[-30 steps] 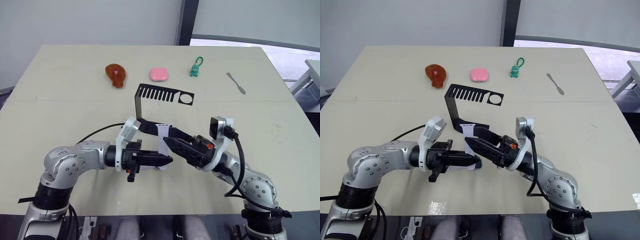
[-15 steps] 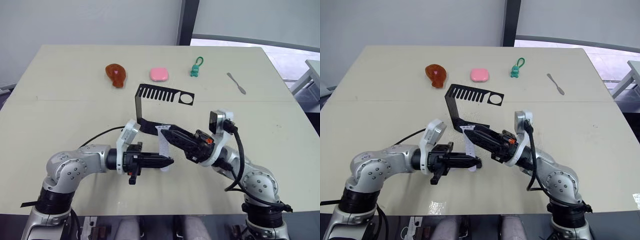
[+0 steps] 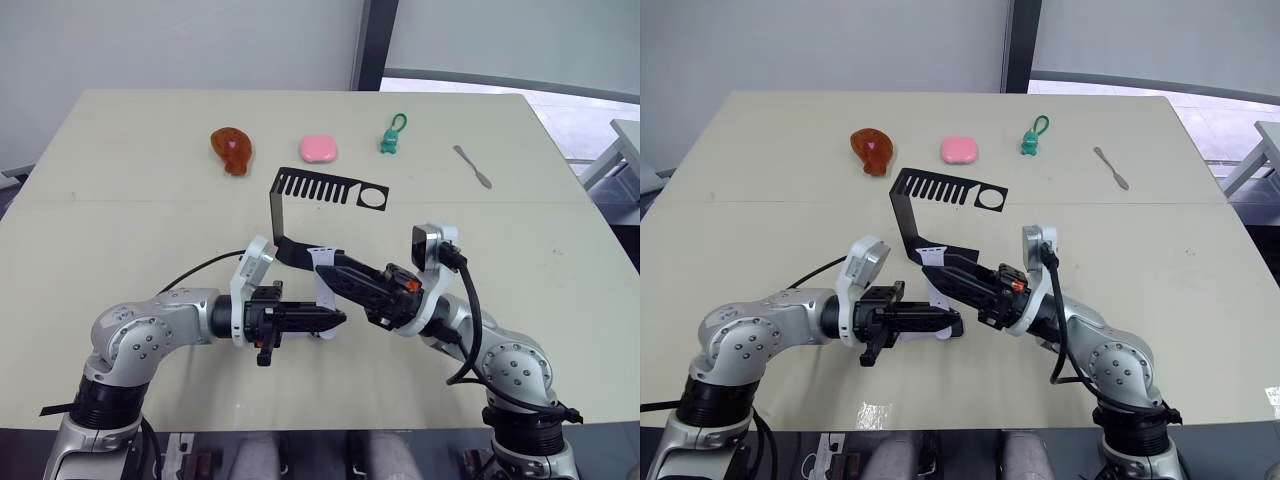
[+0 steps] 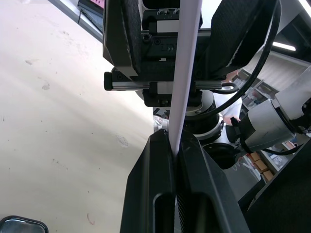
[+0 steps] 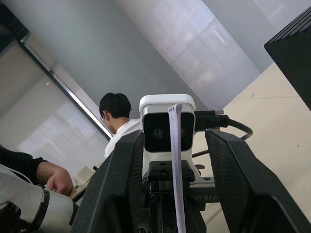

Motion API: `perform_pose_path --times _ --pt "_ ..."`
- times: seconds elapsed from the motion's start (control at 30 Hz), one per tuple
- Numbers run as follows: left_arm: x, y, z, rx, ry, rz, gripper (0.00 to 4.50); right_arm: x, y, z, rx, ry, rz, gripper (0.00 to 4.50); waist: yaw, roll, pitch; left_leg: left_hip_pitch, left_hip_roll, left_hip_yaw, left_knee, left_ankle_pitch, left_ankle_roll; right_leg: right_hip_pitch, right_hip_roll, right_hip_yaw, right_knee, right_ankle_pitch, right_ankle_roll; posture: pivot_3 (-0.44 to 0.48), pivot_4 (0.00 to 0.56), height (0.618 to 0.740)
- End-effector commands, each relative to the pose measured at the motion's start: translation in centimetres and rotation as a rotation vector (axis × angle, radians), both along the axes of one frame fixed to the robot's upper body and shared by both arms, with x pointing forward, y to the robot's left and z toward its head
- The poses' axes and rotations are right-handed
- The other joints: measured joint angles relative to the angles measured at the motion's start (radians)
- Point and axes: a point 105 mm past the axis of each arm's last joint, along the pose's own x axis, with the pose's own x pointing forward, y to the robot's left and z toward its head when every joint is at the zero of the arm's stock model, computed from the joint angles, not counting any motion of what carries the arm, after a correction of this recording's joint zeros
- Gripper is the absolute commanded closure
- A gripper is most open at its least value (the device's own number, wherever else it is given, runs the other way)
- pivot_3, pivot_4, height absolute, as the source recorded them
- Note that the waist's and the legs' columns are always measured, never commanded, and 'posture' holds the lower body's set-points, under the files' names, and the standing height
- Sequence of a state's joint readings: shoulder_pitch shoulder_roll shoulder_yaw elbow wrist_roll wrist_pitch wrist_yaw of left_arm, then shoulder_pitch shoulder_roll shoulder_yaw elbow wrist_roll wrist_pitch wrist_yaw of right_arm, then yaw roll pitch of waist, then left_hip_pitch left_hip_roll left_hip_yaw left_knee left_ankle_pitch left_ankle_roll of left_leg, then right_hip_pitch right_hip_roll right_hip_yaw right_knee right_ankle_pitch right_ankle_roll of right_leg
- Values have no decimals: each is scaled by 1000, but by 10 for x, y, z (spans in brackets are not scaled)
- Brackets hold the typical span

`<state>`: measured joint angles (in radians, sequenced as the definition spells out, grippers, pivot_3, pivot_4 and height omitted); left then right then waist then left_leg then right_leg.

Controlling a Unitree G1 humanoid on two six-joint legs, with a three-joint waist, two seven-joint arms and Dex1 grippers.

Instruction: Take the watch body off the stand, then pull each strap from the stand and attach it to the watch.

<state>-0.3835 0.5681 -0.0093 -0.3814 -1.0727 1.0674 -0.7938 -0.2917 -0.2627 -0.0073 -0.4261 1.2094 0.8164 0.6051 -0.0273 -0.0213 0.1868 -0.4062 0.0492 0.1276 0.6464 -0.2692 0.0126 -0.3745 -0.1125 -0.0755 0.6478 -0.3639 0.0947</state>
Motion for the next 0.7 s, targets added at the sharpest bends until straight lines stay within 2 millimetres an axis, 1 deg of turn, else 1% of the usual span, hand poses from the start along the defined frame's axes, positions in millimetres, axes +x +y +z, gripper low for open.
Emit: perform_pose_path --times 0.03,0.1,0.13,0.43,0.53,0.57,0.63,0.7 --pt "-1 0 6 -16 -39 1 4500 -5 1 9 17 -29 19 3265 0 0 0 0 0 0 0 0 0 0 0 0 0 0 0 0 150 740" --pt "-1 1 5 -11 -38 1 4500 -4 1 9 17 -27 21 4161 0 0 0 0 0 0 0 0 0 0 0 0 0 0 0 0 150 740" --pt "-2 1 5 -10 -37 0 4500 -5 1 9 17 -26 23 4418 0 0 0 0 0 0 0 0 0 0 0 0 0 0 0 0 150 740" --pt "-2 0 4 -11 -41 2 4500 -7 1 10 25 -18 42 4418 0 0 0 0 0 0 0 0 0 0 0 0 0 0 0 0 150 740" --pt "-7 0 6 -34 -52 -25 4500 -9 0 11 30 -17 49 4418 0 0 0 0 0 0 0 0 0 0 0 0 0 0 0 0 150 740" --pt "-8 0 10 -53 -100 -23 4184 -10 -1 11 29 -18 49 4479 -1 0 0 0 0 0 0 0 0 0 0 0 0 0 0 0 150 740" --pt "-10 1 9 -43 -156 -14 3492 -10 -3 12 24 -27 44 4500 0 0 0 0 0 0 0 0 0 0 0 0 0 0 0 0 150 740" --pt "-12 5 7 -19 -204 -10 2501 -9 -5 16 16 -53 34 4500 0 0 0 0 0 0 0 0 0 0 0 0 -1 0 0 0 150 740"
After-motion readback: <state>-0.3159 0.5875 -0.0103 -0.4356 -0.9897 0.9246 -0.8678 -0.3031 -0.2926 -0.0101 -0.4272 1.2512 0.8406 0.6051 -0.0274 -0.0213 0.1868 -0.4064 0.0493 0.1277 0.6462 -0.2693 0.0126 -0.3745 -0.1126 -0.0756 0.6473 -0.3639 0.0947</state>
